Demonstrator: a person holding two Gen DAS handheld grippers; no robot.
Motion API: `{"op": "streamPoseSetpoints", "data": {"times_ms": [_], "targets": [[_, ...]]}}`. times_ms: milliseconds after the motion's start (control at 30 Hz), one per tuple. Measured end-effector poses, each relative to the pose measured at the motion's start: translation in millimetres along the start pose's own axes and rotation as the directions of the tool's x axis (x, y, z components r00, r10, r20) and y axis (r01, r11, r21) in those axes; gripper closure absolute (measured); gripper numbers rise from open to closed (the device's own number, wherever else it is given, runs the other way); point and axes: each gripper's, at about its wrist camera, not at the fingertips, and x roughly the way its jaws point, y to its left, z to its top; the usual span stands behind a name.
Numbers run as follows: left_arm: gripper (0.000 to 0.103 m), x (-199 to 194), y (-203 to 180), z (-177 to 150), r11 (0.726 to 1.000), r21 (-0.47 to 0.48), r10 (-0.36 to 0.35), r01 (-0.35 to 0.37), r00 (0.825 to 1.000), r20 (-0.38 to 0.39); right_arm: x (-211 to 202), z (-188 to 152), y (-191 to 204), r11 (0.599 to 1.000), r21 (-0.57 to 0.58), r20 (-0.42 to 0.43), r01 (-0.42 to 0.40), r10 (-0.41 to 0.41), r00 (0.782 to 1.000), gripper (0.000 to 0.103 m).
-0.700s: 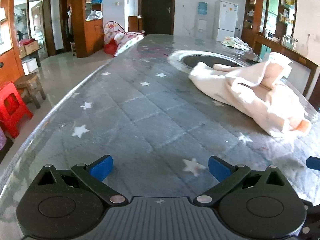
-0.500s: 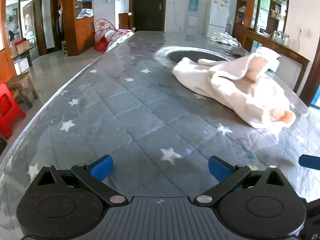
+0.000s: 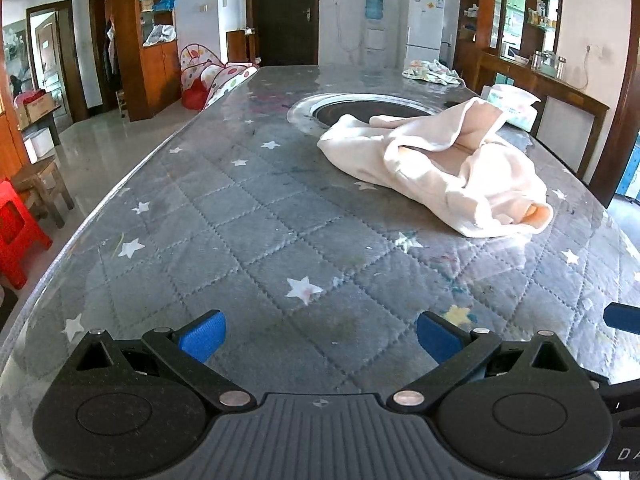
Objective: Fold clothes
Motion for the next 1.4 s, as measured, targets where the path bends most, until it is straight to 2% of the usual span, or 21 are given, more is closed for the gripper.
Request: {"op": "streamPoseSetpoints", "data": {"times_ms": [567, 1400], "targets": [[0.000, -14, -13, -7, 0.999, 0.040, -0.019, 0.018, 1.000, 0.007, -13, -6, -5, 0.999, 0.049, 0.012, 0.017, -0.018, 1.000, 0.000], [0.000, -10, -21, -9, 0.998, 0.060, -0.020, 0.022, 1.000, -0.018, -10, -6, -7, 0.998, 0.059, -0.006, 0.034, -0.033, 0.999, 0.000]]}}
